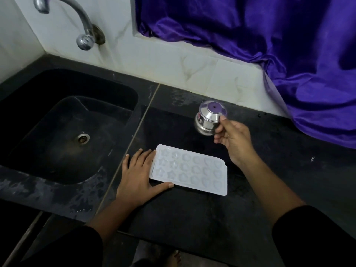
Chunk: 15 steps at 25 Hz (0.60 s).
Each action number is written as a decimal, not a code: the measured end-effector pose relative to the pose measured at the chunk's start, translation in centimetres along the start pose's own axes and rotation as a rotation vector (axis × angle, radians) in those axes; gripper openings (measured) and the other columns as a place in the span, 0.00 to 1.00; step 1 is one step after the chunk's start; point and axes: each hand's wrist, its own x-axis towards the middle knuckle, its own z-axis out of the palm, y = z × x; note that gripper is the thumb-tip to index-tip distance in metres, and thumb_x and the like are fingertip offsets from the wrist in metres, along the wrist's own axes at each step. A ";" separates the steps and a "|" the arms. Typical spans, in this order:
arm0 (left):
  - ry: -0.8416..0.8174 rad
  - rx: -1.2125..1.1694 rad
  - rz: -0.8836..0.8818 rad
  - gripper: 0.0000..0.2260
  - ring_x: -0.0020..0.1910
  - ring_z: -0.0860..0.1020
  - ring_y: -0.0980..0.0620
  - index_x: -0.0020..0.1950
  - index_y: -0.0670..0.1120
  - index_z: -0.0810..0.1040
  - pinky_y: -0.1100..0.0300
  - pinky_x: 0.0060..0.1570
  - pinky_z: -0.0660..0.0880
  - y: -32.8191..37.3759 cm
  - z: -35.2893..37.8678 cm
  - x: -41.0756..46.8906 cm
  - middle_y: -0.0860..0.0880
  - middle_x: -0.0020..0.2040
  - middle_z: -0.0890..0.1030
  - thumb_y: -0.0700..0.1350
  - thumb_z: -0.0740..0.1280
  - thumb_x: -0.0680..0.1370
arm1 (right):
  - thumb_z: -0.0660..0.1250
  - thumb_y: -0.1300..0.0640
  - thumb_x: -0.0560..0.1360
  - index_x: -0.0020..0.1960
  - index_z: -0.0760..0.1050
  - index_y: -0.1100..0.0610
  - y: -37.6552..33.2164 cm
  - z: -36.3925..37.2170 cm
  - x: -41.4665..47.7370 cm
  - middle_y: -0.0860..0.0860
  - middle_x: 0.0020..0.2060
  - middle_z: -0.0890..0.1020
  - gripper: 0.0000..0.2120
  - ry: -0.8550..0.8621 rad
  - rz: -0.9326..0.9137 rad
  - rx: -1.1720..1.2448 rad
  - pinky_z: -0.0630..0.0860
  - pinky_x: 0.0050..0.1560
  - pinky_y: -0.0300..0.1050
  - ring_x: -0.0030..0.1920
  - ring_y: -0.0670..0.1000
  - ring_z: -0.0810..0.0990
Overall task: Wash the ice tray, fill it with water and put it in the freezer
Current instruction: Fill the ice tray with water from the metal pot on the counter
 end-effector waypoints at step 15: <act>0.015 0.009 0.003 0.52 0.82 0.62 0.48 0.81 0.48 0.67 0.40 0.82 0.50 0.0 0.1 0.1 0.51 0.79 0.70 0.83 0.60 0.68 | 0.72 0.53 0.80 0.44 0.80 0.58 5.2 1.6 6.1 0.53 0.39 0.84 0.10 0.278 0.136 0.098 0.83 0.39 0.42 0.39 0.50 0.81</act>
